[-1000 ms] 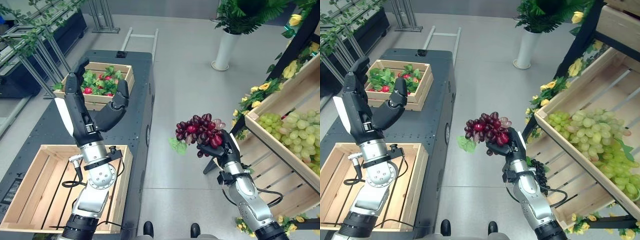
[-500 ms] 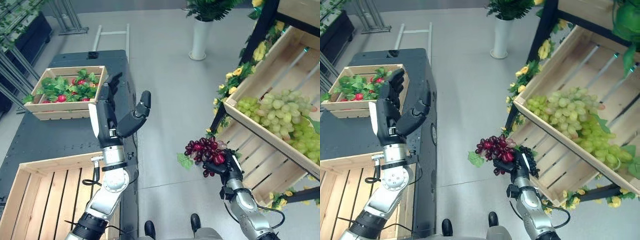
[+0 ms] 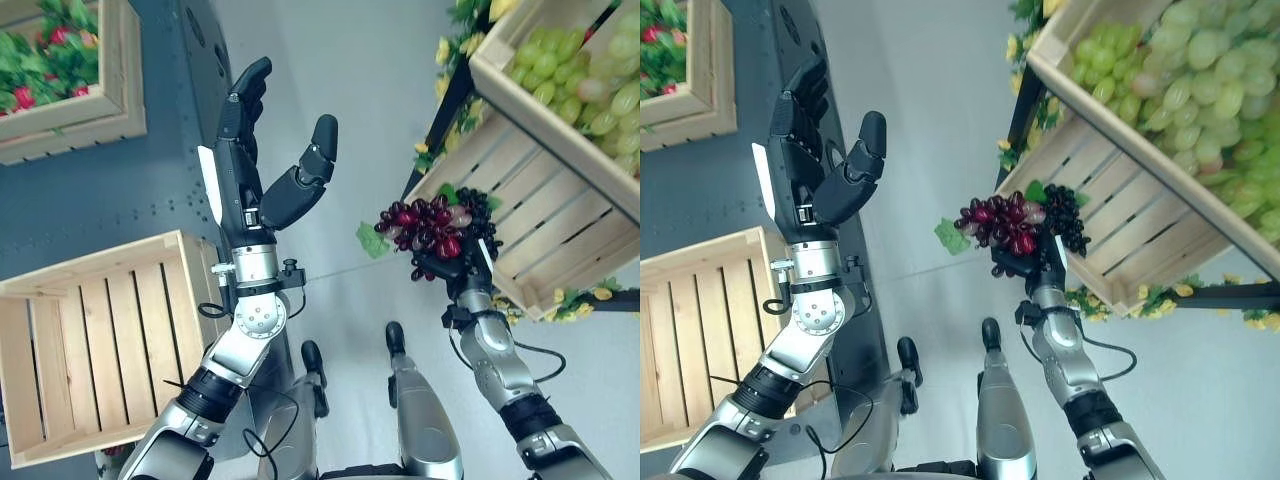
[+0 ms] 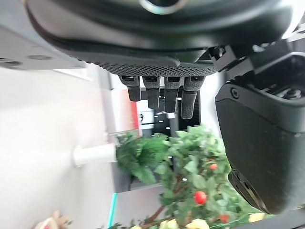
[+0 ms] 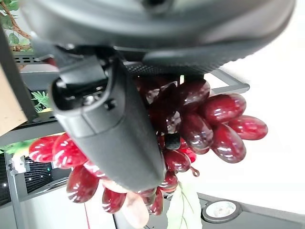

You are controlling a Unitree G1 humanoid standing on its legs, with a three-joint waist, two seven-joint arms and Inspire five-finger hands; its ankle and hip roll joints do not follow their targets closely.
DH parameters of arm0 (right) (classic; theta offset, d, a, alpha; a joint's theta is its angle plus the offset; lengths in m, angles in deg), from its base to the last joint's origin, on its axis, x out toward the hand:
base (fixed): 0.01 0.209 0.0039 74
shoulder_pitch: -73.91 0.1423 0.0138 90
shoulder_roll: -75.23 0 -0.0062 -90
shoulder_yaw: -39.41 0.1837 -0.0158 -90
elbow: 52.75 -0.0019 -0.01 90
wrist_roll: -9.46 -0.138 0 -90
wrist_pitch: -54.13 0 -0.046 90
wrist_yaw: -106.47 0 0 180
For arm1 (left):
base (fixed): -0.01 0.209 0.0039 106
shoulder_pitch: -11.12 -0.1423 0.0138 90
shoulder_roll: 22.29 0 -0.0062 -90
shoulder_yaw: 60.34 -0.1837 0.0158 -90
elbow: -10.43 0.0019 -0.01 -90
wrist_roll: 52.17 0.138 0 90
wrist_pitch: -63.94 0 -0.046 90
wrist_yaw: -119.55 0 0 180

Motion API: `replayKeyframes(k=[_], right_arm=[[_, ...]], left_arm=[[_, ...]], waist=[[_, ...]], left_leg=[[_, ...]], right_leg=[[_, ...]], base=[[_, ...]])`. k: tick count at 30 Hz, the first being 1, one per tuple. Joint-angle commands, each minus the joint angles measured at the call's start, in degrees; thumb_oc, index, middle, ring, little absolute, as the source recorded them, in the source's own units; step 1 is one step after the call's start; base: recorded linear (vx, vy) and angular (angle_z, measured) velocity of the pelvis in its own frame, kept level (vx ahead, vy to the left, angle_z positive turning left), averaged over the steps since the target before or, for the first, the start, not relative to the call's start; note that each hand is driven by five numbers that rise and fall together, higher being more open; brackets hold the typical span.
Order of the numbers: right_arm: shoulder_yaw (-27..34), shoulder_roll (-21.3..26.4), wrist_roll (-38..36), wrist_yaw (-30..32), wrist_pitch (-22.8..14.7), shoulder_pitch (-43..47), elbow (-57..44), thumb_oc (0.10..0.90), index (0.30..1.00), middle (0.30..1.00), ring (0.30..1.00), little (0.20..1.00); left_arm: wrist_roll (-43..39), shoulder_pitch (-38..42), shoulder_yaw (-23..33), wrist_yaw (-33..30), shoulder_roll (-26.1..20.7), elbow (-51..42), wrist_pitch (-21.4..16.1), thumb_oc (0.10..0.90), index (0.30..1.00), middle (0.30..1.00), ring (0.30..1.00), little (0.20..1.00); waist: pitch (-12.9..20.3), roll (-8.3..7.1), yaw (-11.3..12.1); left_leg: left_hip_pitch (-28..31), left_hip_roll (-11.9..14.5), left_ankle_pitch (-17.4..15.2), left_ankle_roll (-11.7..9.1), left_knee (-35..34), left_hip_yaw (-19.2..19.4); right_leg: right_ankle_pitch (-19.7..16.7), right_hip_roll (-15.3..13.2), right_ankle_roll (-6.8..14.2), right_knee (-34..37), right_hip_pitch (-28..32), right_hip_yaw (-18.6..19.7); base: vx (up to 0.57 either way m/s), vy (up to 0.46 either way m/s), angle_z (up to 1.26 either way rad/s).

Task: Pick up the fruits from the basket on one side to the basket on the other side

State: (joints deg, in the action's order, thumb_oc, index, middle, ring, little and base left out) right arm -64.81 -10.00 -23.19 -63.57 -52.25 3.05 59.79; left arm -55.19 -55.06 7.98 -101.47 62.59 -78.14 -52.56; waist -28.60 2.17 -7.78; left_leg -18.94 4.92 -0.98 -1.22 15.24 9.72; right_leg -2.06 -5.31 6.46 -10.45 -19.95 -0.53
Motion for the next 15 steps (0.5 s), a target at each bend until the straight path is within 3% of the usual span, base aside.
replayKeyframes(k=[1,6,15], right_arm=[[3.1,1.1,-3.6,-0.8,-10.1,4.6,-6.8,0.4,0.3,0.3,0.3,0.3],[4.6,0.7,-6.9,-0.4,-11.2,6.0,-5.5,0.4,0.3,0.3,0.3,0.3],[10.9,2.7,-18.6,3.2,-15.0,11.9,1.3,0.4,0.3,0.3,0.3,0.3]], left_arm=[[1.4,4.8,1.4,-0.9,1.2,-4.3,-7.9,0.8,0.9,0.9,0.9,0.9],[0.4,5.8,1.1,1.5,1.6,-3.9,-9.6,0.8,0.9,0.9,0.9,0.9],[-2.8,6.7,1.2,4.3,-0.1,-3.3,-8.2,0.8,0.9,0.9,0.9,0.9]], waist=[[2.0,-0.24,0.4],[0.3,-0.69,1.0],[-0.6,-0.55,2.1]], left_leg=[[-4.2,-3.1,-4.4,-0.7,10.0,-0.8],[-7.3,-2.7,-4.0,-0.9,13.2,-1.7],[-8.5,-2.2,-4.5,-0.9,14.9,-1.7]], right_leg=[[4.2,3.8,-4.8,-8.2,-1.4,-4.0],[4.6,3.6,-5.0,-9.5,-2.4,-4.4],[5.0,3.7,-5.5,-9.9,-2.1,-5.1]], base=[[-0.03,-0.065,0.07],[0.0,-0.087,0.07],[0.02,-0.052,0.02]])
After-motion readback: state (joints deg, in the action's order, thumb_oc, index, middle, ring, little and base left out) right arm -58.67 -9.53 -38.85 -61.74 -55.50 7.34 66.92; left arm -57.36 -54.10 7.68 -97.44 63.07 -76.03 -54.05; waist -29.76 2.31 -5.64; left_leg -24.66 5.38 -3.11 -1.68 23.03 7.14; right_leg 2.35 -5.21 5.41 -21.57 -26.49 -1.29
